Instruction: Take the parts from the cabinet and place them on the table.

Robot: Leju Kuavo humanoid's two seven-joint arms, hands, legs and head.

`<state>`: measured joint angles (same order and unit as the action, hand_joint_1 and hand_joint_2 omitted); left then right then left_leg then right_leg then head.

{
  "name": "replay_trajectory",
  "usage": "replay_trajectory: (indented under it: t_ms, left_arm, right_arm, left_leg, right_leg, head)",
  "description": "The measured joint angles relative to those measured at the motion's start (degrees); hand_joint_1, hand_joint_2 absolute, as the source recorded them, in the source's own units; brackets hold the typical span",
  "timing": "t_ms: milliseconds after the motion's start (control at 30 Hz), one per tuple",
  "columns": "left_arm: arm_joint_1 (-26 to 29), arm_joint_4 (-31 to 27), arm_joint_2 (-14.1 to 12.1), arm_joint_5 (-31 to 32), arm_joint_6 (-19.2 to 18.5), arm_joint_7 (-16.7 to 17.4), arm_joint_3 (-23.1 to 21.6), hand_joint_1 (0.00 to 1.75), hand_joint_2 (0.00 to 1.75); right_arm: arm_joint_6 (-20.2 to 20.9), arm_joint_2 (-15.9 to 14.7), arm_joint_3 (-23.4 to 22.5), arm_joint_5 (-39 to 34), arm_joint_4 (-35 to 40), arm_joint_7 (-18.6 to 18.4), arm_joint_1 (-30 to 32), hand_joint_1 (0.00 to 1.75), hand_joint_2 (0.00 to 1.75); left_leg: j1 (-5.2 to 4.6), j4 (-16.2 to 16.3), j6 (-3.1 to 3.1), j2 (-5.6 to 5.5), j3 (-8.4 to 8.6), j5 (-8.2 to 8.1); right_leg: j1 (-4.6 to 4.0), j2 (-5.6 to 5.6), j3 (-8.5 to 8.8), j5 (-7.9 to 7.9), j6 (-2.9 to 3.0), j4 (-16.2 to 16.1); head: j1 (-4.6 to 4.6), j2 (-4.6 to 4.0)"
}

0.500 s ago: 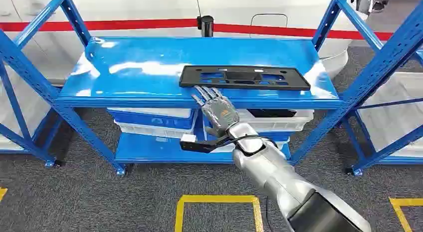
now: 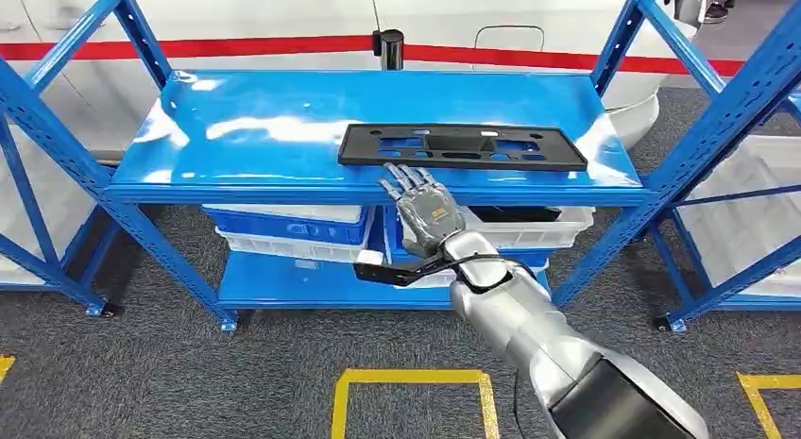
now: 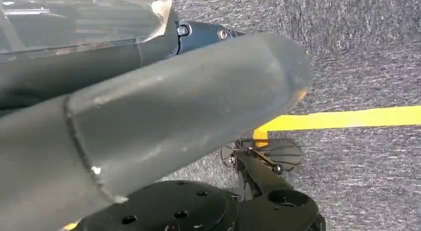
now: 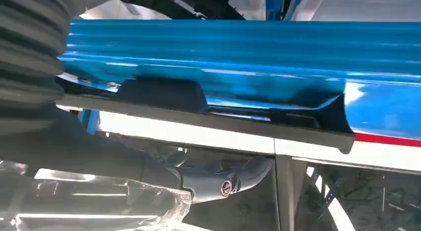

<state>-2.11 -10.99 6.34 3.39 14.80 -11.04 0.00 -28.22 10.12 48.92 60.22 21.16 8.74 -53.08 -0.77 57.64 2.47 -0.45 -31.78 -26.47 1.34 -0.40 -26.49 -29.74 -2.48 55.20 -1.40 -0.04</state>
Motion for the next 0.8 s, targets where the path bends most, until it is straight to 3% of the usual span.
replay_trajectory:
  t_ms: [133,167,200,267,333,400,433,500,533,567,600,633,700,733,767,800]
  left_arm:
    - [-0.04,0.0,-0.24,0.04,0.11,0.02,0.02,0.0,0.0]
    - [-0.06,0.0,-0.33,0.04,0.17,0.02,0.02,0.0,0.0]
    - [-0.07,0.0,-0.35,0.04,0.28,0.19,0.02,0.0,0.0]
    - [-0.11,0.0,-0.33,0.07,0.52,0.33,0.02,0.0,0.0]
    - [-0.24,0.0,-0.33,0.07,0.76,0.59,0.02,0.0,0.0]
    - [-0.21,0.0,-0.33,0.07,0.83,0.72,0.02,0.0,0.0]
    - [-0.19,0.0,-0.33,0.07,0.83,0.77,0.02,0.0,0.0]
    - [-0.16,0.0,-0.31,0.15,0.81,0.81,0.02,0.0,0.0]
    - [-0.18,0.0,-0.31,0.17,0.81,0.81,0.02,0.0,0.0]
    - [-0.15,0.02,-0.26,0.2,0.81,0.81,0.02,0.0,0.0]
    - [-0.18,0.2,-0.26,0.22,0.79,0.81,0.02,0.0,0.0]
    - [-0.38,0.18,-0.26,0.22,0.79,0.79,0.02,0.0,0.0]
    - [-0.25,0.22,-0.24,0.24,0.79,0.81,0.02,0.0,0.0]
    - [-0.25,0.22,-0.5,0.24,0.81,0.81,0.04,0.0,0.0]
    - [-0.27,0.22,-0.37,0.24,0.81,0.79,0.04,0.0,0.0]
    - [-0.4,0.24,-0.33,0.26,0.81,0.81,0.04,0.0,0.0]
  right_arm:
    - [-0.02,-0.07,-0.22,0.04,-0.39,0.04,-0.1,0.0,1.75]
    - [-0.02,-0.09,-0.31,0.07,-0.44,0.09,-0.12,0.0,1.75]
    - [-0.06,-0.07,-0.33,0.11,-0.46,0.15,-0.18,0.0,1.75]
    - [-0.07,-0.09,-0.39,0.15,-0.48,0.17,-0.44,0.0,1.75]
    - [-0.04,-0.09,-0.42,0.15,-0.61,0.57,-0.7,0.0,1.75]
    - [-0.04,-0.28,-0.46,0.15,-0.81,0.68,-0.43,0.0,1.75]
    - [-0.04,-0.46,-0.59,0.07,-0.94,0.68,-0.41,0.0,1.75]
    - [-0.07,-0.68,-1.03,-0.09,-1.03,0.68,-0.47,0.0,1.75]
    - [-0.07,-0.83,-1.42,-0.22,-1.05,0.68,-0.56,0.0,1.75]
    - [-0.07,-1.03,-1.6,-0.22,-1.09,0.72,-0.61,0.0,1.75]
    - [-0.07,-1.36,-1.77,-0.26,-1.2,0.85,-0.75,0.0,1.75]
    - [-0.09,-1.27,-1.79,-0.24,-1.2,0.9,-0.82,0.0,1.75]
    - [-0.39,-1.46,-2.32,-0.5,-1.22,0.85,-0.87,0.0,1.75]
    - [-0.66,-1.4,-2.52,-0.59,-1.2,0.79,-0.98,0.0,1.75]
    - [-0.74,-1.49,-2.78,-0.63,-1.2,0.72,-1.2,0.0,1.75]
    - [-0.85,-1.4,-2.93,-0.63,-1.2,0.72,-1.52,0.0,1.75]
  left_leg:
    - [-0.42,-0.01,0.36,-0.01,-0.37,-0.23]
    - [-0.33,-0.3,0.8,-0.12,-0.6,-0.18]
    - [-0.19,-0.38,1.02,-0.08,-0.28,-0.18]
    - [0.25,-0.79,1.41,-0.04,0.49,0.06]
    - [0.25,-0.79,1.66,-0.04,0.47,-0.09]
    - [0.12,-0.77,1.83,-0.14,0.65,-0.32]
    - [0.04,-0.75,1.77,-0.31,0.88,-0.52]
    - [-0.03,-0.73,1.49,-0.57,1.68,-1.05]
    - [-0.03,-0.74,1.25,-0.66,2.35,-1.5]
    - [-0.03,-0.78,0.98,-0.72,2.48,-1.93]
    - [-0.19,-0.6,0.63,-0.82,2.64,-2.18]
    - [-0.19,-0.69,0.2,-0.71,2.19,-2.47]
    - [-0.13,-0.32,-0.19,-0.65,2.69,-2.39]
    - [-0.07,0.27,-0.51,-0.69,2.43,-2.82]
    - [0.01,2.46,-1.0,-0.4,1.33,-2.66]
    - [0.29,6.22,-1.42,-0.27,-0.78,-3.14]
  right_leg:
    - [0.44,0.0,-0.4,0.1,-0.39,-0.37]
    - [0.52,-0.01,-0.23,0.71,-1.06,0.74]
    - [0.46,0.04,-0.19,0.87,-1.35,0.77]
    - [0.43,0.12,-1.84,-0.56,-0.75,3.41]
    - [0.41,0.17,-7.72,-3.94,0.0,13.28]
    - [0.1,0.22,-13.15,-5.4,-0.11,20.49]
    - [-0.06,0.23,-14.12,-4.62,-0.39,20.25]
    - [-0.28,0.23,-12.57,-0.19,-1.0,13.67]
    - [-0.45,0.22,-10.4,3.87,-1.07,7.01]
    - [-0.58,0.2,-9.39,6.51,-0.51,2.71]
    - [-1.09,0.12,-9.66,4.17,1.05,2.52]
    - [-1.23,0.25,-8.86,4.79,1.72,2.53]
    - [-1.08,0.47,-8.75,5.63,2.75,2.32]
    - [-0.3,0.53,-7.92,5.62,2.88,2.01]
    - [-0.39,0.56,-7.37,5.4,3.21,1.79]
    - [-0.32,0.51,-7.05,5.1,3.62,1.79]
  head:
    - [0.0,0.0]
    - [-0.07,0.0]
    - [-0.08,0.0]
    - [0.02,0.0]
    - [0.15,0.0]
    - [0.24,0.0]
    - [0.2,0.0]
    - [0.24,0.0]
    - [0.24,0.0]
    - [0.31,0.0]
    - [0.0,0.0]
    - [0.09,0.0]
    - [-0.06,0.0]
    - [0.0,0.0]
    - [-0.07,0.0]
    - [-0.76,0.0]
